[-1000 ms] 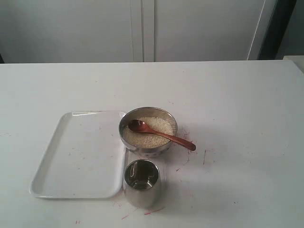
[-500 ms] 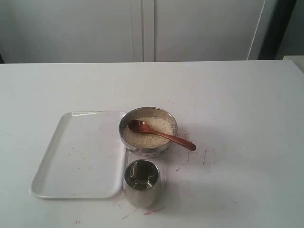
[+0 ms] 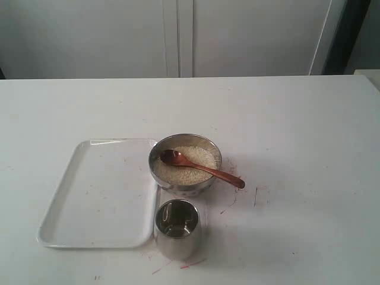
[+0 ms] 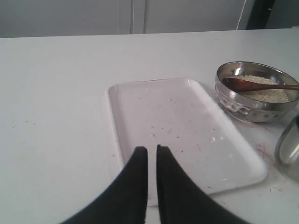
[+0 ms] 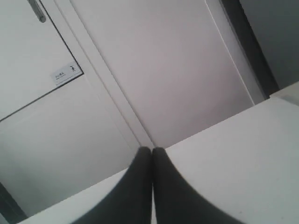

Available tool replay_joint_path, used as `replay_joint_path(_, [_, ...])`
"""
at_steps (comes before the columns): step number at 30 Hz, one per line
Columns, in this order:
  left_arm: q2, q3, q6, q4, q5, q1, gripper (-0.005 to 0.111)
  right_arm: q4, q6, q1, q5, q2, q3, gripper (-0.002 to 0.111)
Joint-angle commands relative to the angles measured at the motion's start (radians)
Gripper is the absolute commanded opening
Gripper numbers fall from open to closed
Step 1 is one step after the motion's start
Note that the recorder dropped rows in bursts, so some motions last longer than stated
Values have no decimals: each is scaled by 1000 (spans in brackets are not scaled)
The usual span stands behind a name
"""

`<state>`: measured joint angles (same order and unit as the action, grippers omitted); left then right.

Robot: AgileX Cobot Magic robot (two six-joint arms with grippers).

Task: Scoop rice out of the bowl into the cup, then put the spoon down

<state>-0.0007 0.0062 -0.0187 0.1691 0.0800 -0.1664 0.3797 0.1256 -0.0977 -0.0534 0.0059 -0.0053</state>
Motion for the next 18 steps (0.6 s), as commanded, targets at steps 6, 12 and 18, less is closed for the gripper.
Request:
replay_joint_path(6, [1, -6, 0, 8, -4, -5, 14, -19, -17, -3, 615, 345, -456, 0])
replay_joint_path(12, [1, -6, 0, 8, -4, -5, 14, 19, -271, 32, 1026, 916, -983, 0])
replay_joint_path(18, [1, -6, 0, 8, -4, -5, 14, -44, -365, 185, 1139, 1187, -1243, 0])
